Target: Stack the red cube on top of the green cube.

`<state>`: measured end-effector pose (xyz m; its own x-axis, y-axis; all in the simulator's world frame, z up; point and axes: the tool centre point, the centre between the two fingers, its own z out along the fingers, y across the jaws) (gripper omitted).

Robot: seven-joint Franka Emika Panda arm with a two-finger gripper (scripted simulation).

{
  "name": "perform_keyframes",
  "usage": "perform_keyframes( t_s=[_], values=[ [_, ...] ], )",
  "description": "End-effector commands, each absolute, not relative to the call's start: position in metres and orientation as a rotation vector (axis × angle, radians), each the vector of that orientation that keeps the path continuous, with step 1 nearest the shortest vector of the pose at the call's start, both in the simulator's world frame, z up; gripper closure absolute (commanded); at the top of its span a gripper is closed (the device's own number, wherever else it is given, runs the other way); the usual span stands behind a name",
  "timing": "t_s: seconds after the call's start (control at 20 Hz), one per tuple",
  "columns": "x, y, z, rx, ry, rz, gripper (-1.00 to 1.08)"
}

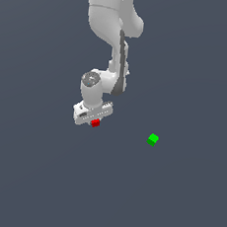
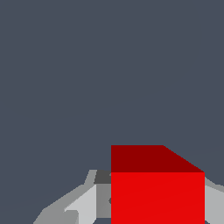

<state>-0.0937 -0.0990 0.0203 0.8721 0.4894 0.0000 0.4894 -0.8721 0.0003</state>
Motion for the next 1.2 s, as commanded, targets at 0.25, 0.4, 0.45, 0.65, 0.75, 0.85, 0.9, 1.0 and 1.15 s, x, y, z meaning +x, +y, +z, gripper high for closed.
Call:
perform_keyframes(
  t_s=[0.25,0.4,0.45,0.65,0.75,0.85,0.9,1.0,1.15],
  values=[
    [-0.094,-0.099,0.021,3.039,0.794,0.0,1.08],
    [-0.094,-0.099,0.024,3.039,0.794,0.0,1.08],
    [-0.094,-0.099,0.027,3.039,0.794,0.0,1.08],
    [-0.094,-0.099,0.041,3.039,0.795,0.0,1.08],
    [-0.095,-0.099,0.051,3.039,0.795,0.0,1.08],
    [-0.095,-0.099,0.063,3.039,0.795,0.0,1.08],
    [-0.095,-0.099,0.07,3.039,0.795,0.0,1.08],
    [-0.095,-0.099,0.084,3.039,0.795,0.0,1.08],
    [-0.095,-0.098,0.1,3.039,0.796,0.0,1.08]
  ],
)
